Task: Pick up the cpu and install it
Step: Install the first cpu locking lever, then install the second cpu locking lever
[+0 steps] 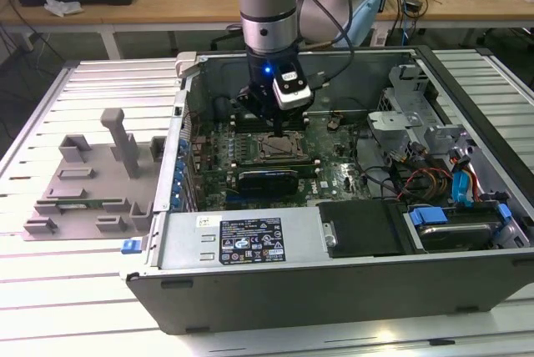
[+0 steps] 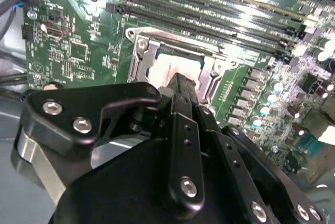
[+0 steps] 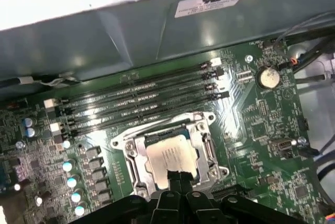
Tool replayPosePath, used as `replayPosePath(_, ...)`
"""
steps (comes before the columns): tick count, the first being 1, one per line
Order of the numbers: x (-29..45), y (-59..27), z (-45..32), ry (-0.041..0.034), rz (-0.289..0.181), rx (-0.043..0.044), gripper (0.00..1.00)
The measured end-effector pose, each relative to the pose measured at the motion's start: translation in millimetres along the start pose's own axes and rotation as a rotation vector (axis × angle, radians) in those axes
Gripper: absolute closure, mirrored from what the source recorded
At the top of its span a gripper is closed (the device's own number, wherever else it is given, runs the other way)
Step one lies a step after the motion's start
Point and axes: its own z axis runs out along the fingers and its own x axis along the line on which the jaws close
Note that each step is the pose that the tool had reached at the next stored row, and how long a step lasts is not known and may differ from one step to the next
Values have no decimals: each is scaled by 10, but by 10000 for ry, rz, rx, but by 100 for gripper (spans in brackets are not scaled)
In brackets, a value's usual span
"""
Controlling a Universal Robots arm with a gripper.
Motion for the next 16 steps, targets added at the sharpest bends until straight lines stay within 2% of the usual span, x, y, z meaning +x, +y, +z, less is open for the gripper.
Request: replayPosePath(16, 0, -1, -5, 0, -2, 3, 89)
